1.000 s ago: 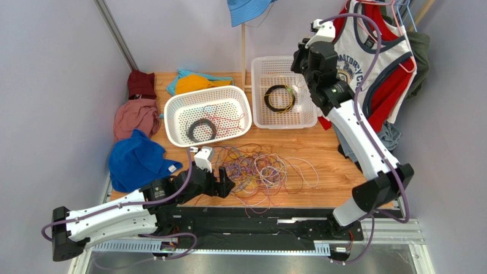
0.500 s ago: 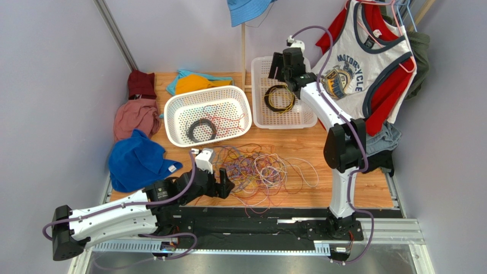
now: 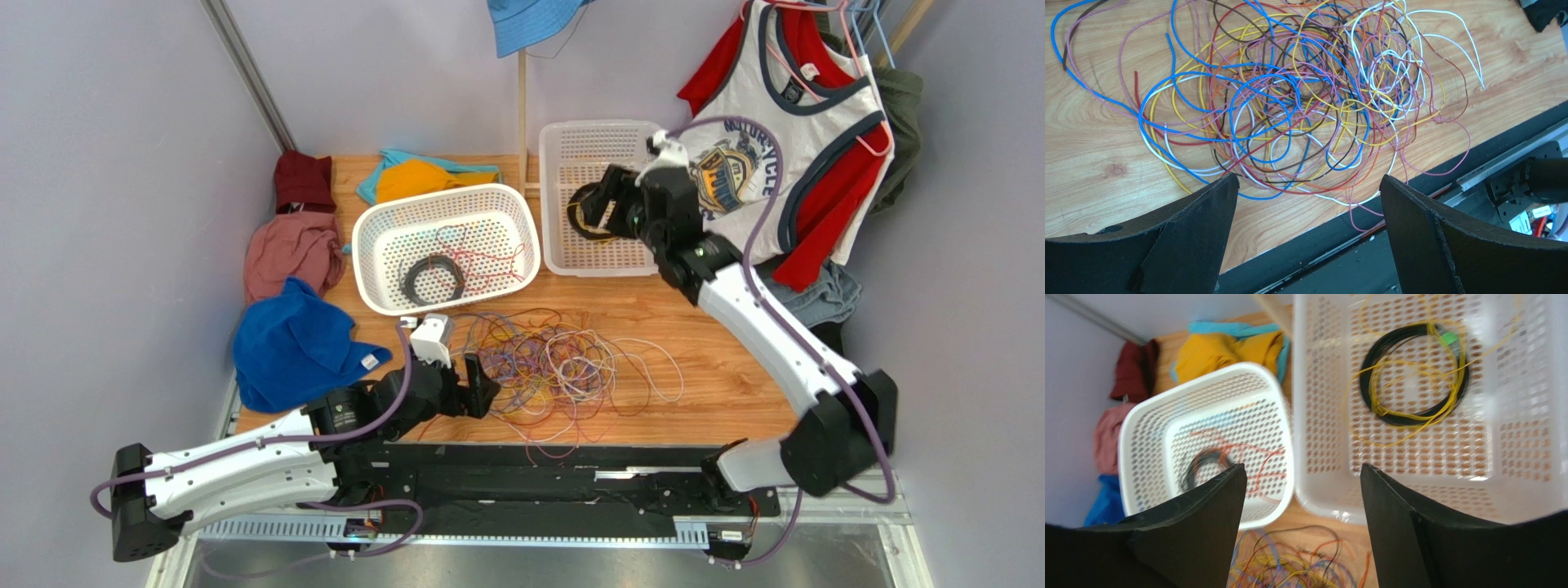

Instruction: Untangle the cables

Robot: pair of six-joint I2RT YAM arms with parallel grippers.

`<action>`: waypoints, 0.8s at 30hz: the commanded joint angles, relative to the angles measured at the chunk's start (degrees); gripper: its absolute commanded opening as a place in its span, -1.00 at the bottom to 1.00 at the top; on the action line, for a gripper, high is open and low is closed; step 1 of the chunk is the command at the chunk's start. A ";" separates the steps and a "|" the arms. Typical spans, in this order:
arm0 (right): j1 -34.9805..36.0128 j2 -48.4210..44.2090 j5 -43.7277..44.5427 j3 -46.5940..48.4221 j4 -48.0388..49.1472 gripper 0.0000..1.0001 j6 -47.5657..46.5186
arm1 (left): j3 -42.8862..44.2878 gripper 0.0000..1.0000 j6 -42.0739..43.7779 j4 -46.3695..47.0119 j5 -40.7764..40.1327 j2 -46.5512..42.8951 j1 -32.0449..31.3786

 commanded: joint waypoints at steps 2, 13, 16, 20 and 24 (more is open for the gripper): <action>10.89 -11.81 -5.44 -21.70 8.30 0.42 2.40 | 1.27 0.88 -2.93 -0.44 -3.13 0.97 0.04; 32.10 -20.26 2.29 -42.02 10.78 0.37 0.47 | -2.85 0.87 -5.92 -0.37 0.47 -4.38 0.04; 34.83 -20.09 4.75 -43.52 10.60 0.37 -0.76 | -3.73 0.86 -6.62 -0.98 0.82 -5.79 0.13; 36.07 -17.64 4.06 -45.28 12.79 0.35 -1.03 | -4.88 0.86 -7.59 -0.55 1.53 -6.14 0.04; 36.51 -9.91 3.61 -42.22 10.96 0.26 -1.99 | -5.14 0.86 -8.12 -0.37 2.40 -5.44 0.04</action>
